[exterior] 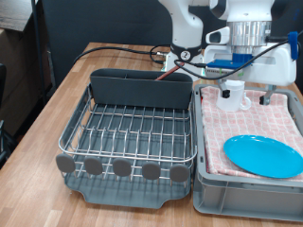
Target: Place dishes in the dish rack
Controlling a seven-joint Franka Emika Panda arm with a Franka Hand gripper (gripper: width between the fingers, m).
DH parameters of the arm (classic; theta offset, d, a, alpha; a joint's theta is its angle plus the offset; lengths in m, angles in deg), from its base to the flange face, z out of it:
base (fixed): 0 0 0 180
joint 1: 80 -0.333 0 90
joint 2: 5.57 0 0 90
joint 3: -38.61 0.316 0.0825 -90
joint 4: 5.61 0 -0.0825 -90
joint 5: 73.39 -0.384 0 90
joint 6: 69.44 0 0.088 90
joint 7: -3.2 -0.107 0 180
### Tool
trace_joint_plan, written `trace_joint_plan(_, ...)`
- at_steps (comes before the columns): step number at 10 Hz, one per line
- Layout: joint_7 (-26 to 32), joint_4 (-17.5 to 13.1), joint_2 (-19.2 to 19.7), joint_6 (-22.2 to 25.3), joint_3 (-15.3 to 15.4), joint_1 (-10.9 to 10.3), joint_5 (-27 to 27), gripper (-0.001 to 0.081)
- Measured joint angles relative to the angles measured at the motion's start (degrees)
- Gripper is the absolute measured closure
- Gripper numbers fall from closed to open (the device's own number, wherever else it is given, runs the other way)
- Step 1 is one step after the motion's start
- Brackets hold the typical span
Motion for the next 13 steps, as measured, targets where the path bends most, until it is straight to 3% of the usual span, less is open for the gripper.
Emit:
trace_joint_plan(2, 3.67, 0.73, 1.45, -1.87, 0.62, 0.04, -4.41, 0.0003)
trace_joint_plan(3, 3.36, 0.72, 1.45, -1.83, 0.57, 0.04, -4.01, 0.0003)
trace_joint_plan(6, 15.71, 1.10, 2.05, -4.10, 2.53, 0.64, -16.25, 0.0003)
trace_joint_plan(11, 26.36, 1.94, 5.17, -8.43, 5.07, 1.29, -28.75, 0.0003)
trace_joint_plan(13, 31.93, 1.92, 7.05, -10.71, 7.46, 2.74, -34.62, 0.0003)
